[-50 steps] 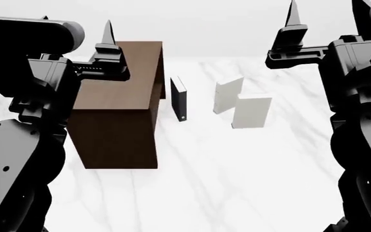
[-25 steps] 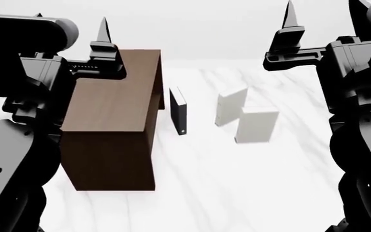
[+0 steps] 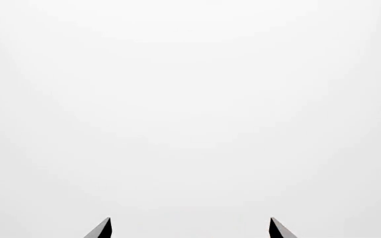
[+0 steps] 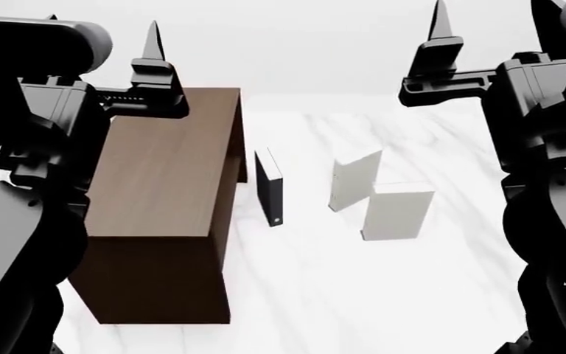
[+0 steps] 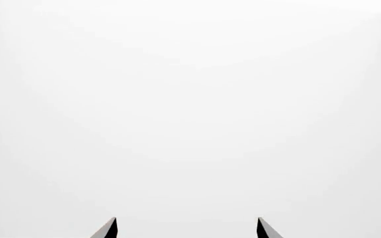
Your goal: Pick up the book on the right and place it under the cabinet shelf.
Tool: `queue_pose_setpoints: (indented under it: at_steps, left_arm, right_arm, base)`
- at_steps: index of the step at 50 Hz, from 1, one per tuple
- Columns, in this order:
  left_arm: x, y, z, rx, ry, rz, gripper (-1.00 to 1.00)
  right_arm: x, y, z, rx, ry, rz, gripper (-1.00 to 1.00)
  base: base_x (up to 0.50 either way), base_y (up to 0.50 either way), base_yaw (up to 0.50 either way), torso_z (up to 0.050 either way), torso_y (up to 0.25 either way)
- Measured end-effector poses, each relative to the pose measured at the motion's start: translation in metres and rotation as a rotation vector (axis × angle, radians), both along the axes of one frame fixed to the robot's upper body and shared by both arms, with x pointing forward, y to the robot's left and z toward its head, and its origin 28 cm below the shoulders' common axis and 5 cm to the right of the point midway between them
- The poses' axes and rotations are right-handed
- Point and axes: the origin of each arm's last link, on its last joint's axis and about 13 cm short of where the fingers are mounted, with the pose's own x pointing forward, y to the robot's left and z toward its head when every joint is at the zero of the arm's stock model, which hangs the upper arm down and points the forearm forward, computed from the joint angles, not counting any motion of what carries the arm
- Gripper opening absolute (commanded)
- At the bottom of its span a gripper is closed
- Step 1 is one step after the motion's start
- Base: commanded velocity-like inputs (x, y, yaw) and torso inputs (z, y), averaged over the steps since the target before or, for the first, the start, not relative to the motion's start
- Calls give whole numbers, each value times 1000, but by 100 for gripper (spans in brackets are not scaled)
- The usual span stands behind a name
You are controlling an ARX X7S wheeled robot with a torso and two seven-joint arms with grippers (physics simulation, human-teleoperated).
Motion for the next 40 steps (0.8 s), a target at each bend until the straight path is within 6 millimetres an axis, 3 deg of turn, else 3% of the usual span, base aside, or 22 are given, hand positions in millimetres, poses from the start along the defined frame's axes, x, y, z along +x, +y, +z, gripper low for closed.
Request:
queue_pose_setpoints:
  at_steps: [30,40]
  left_arm:
    - [-1,1,0,-2,-2,1,100]
    - [-3,1,1,-3,-6,2,100]
  right_arm:
    - [0,0,-2,0,2,4,100]
    - [0,0,-2,-1,3,5,100]
  base:
    - [179,-5,0,0,1]
    - [4,0,0,0,0]
